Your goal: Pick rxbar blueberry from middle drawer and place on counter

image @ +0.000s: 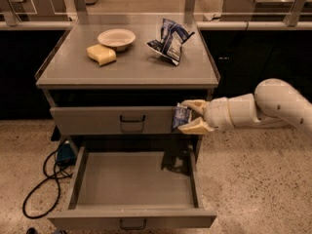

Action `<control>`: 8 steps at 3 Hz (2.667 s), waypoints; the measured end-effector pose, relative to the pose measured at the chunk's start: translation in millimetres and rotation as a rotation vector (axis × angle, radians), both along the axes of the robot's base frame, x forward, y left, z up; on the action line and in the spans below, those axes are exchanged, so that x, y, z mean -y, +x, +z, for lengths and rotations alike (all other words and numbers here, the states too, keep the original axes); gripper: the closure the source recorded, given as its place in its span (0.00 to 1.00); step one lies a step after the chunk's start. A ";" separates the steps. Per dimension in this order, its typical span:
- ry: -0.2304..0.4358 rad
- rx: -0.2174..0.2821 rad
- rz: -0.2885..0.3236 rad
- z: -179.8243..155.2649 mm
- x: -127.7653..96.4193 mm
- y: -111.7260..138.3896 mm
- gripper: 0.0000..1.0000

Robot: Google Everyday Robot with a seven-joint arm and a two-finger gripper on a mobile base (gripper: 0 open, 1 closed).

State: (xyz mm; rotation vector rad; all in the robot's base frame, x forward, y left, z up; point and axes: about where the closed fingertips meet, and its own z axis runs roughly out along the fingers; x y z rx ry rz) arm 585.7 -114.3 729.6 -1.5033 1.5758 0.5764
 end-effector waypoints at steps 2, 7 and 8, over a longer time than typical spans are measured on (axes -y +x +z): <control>-0.008 0.215 0.075 174.2 -21.4 -2.5 1.00; -0.050 0.007 0.206 153.0 -84.7 132.0 1.00; -0.039 -0.022 0.202 139.0 -84.3 135.4 1.00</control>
Offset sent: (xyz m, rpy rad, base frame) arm 0.0141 0.0344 0.3052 0.0019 -0.3897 0.1372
